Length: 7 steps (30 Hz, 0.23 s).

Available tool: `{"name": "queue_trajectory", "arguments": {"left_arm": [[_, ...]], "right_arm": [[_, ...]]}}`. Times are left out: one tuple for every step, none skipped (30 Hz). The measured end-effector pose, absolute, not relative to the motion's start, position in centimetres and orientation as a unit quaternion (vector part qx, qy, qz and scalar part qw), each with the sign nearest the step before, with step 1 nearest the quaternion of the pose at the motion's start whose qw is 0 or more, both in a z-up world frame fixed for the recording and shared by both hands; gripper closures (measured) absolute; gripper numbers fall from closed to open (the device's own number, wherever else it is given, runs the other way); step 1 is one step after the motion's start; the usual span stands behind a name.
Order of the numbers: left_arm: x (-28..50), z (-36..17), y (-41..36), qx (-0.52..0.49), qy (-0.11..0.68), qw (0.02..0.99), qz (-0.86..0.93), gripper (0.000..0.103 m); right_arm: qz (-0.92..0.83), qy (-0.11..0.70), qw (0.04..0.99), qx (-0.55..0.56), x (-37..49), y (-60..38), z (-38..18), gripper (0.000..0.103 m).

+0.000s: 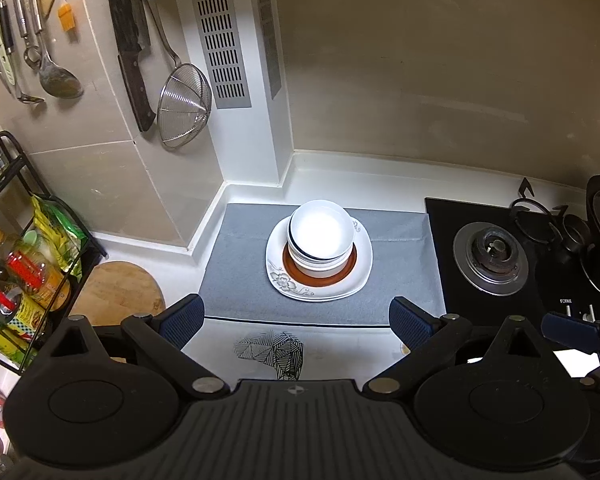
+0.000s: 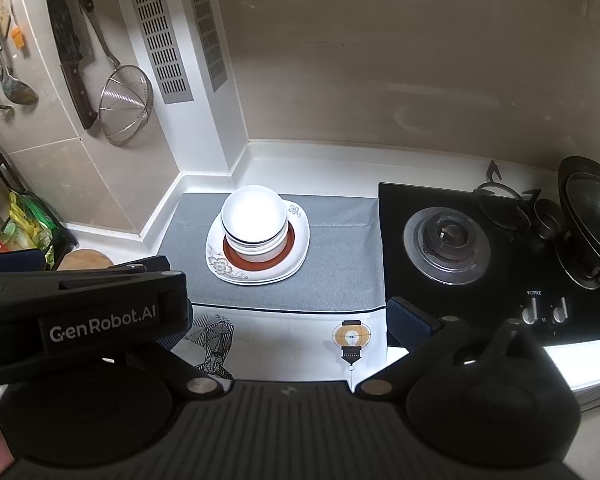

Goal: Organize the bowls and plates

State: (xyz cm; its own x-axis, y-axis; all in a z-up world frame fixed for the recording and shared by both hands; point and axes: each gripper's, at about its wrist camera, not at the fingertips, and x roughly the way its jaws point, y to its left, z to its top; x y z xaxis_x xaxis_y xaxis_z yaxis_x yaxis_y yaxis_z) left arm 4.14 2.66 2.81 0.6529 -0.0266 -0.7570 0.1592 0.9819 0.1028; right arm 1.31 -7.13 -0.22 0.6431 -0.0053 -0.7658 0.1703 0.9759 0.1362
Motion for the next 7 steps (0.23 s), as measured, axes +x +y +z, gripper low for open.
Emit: {"name": "queue_trajectory", "arguments": {"left_arm": [[4.4,2.7,2.7,0.08,0.415,0.905,-0.053,0.004],[4.7,2.6,2.8,0.08,0.417,0.904,-0.055,0.004],[5.0,2.5,2.9,0.08,0.418,0.903,-0.057,0.004],[5.3,2.4,3.1,0.081,0.418,0.903,-0.057,0.004],[5.6,2.3,3.2,0.081,0.418,0.903,-0.058,0.004],[6.0,2.2,3.4,0.081,0.419,0.902,-0.059,0.003],[6.4,2.1,3.7,0.081,0.42,0.902,-0.06,0.003]], "right_arm": [[-0.049,0.421,0.9,0.098,1.6,-7.1,-0.3,0.001],[-0.05,0.423,0.899,0.099,1.9,-7.0,-0.4,0.001],[-0.051,0.424,0.899,0.099,2.1,-6.9,-0.4,0.001],[-0.051,0.425,0.898,0.099,2.4,-6.9,-0.5,0.001],[-0.052,0.425,0.898,0.098,2.8,-6.7,-0.6,0.001],[-0.052,0.427,0.898,0.097,3.1,-6.6,-0.7,0.001],[-0.052,0.428,0.897,0.096,3.4,-6.5,-0.8,0.001]]}}
